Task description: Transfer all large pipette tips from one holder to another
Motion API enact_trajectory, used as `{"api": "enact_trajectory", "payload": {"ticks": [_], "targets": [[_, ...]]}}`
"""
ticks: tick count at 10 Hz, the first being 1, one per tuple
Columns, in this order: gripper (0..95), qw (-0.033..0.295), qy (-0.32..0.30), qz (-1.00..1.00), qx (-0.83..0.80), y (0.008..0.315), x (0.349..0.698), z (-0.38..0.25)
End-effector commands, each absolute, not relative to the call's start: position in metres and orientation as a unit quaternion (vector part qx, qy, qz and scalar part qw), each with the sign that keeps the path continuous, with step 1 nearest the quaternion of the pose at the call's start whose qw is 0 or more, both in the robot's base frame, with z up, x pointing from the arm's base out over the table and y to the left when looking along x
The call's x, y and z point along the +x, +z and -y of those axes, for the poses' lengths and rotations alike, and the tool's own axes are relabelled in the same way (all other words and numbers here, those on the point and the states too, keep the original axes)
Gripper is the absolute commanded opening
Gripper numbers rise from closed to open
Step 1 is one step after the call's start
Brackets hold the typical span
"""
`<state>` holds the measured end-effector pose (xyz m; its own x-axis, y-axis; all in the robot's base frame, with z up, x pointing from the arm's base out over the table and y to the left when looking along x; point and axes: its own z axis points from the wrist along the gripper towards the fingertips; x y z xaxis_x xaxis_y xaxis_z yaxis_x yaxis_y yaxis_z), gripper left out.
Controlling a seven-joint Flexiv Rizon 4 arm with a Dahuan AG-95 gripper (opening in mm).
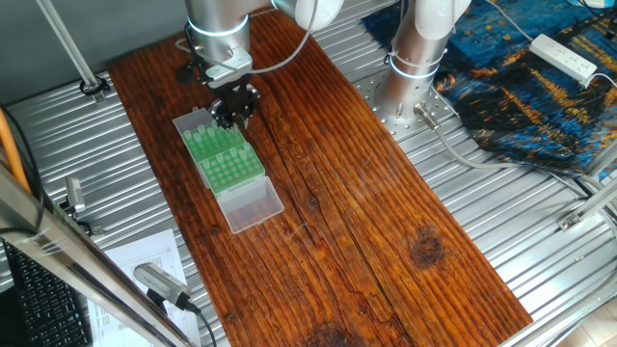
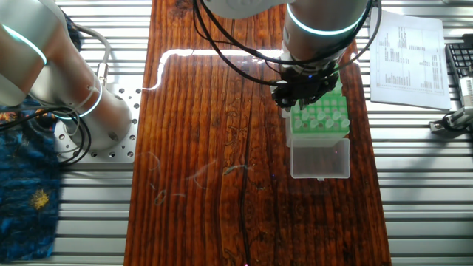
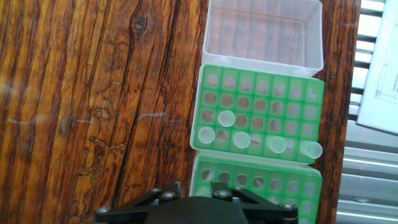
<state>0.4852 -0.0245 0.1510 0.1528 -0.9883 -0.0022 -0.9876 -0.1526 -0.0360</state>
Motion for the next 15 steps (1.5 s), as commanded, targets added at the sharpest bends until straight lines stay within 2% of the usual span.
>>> {"api": "enact_trajectory", "payload": {"ticks": [1,11,12,15], "targets": [[19.0,0.014,-0.011,-0.651,-0.759,0.151,0.485,0.024],[19.0,0.009,-0.006,-0.649,-0.760,0.153,0.501,0.023],[0.0,0.009,-0.005,-0.650,-0.760,0.153,0.501,0.023],[0.0,0.007,-0.005,-0.654,-0.756,0.153,0.501,0.023]]}}
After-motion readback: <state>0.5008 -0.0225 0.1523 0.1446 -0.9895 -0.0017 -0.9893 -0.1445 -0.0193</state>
